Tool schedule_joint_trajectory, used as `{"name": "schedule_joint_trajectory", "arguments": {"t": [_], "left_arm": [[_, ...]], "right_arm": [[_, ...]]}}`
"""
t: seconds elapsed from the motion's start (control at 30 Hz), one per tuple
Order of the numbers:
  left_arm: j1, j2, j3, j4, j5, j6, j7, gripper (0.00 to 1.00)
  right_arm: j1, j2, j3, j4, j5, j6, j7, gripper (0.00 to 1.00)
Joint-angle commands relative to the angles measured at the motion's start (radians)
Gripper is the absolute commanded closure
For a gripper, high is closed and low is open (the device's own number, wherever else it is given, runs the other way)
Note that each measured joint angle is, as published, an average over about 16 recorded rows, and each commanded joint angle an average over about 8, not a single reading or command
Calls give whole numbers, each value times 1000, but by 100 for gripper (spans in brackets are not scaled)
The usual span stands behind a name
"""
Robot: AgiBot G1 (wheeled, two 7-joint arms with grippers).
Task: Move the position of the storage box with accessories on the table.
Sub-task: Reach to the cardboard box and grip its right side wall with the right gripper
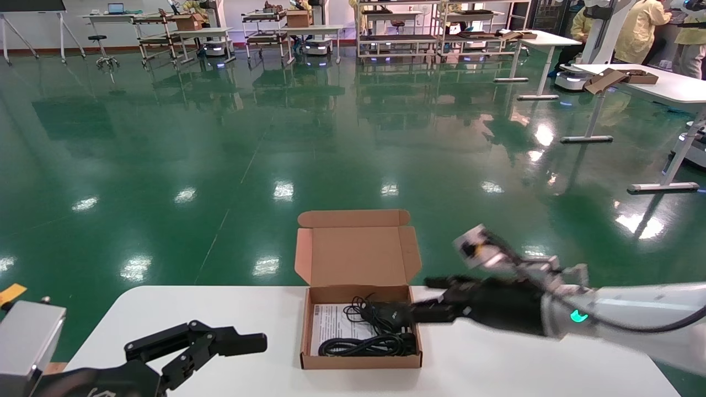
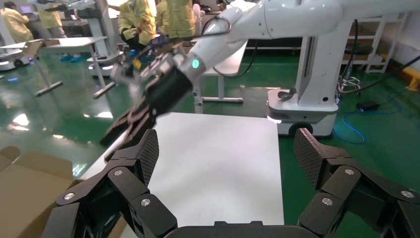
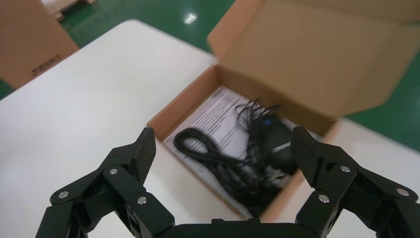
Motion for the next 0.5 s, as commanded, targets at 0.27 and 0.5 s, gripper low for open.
{"name": "schedule_joint_trajectory", "arguments": {"t": [0.27, 0.5], "left_arm": [[0, 0, 0, 0, 0, 0, 0, 0], [0, 0, 0, 0, 0, 0, 0, 0]], "right_arm": [[14, -6, -7, -50, -10, 35, 82, 0], [6, -47, -4, -97, -4, 142, 156, 0]]}}
